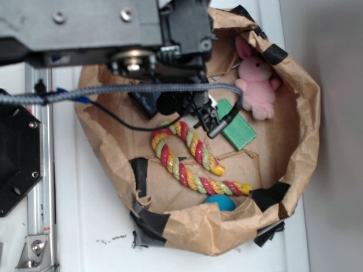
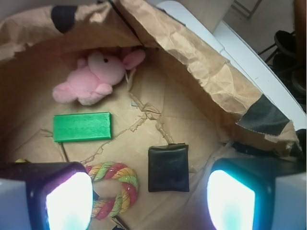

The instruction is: Grab the black box.

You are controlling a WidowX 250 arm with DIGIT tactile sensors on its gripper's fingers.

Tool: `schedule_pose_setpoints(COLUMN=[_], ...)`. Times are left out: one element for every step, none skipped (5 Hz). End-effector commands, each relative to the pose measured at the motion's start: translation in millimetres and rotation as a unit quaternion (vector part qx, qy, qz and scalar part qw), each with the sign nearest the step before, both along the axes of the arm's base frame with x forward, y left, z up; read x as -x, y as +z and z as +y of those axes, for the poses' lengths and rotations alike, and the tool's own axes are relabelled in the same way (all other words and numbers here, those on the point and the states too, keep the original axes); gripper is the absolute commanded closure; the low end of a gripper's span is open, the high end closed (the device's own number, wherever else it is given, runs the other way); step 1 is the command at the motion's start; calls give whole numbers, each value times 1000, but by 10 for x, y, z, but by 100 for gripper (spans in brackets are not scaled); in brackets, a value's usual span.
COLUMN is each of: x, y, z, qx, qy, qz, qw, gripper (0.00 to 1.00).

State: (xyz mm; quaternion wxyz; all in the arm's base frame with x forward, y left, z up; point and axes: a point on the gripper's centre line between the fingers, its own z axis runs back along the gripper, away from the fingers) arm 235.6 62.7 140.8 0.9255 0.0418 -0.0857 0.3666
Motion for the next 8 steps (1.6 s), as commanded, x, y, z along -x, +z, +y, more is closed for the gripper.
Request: schedule_pose_setpoints(x=[45, -1, -34, 76, 233, 252, 194, 254], y=[115, -383, -721, -762, -672, -661, -754, -784], z=[112, 194, 106, 100, 286, 415, 466, 427], qx=[-2, -16, -12, -8, -8, -6, -6, -20], qy=[14, 35, 19, 12, 33, 51, 55, 47], qz=[-19, -23, -29, -21, -34, -35, -16, -4], qw=[1000, 999, 999, 1000, 999, 998, 998, 999], gripper=[0, 0, 0, 0, 0, 0, 0, 0])
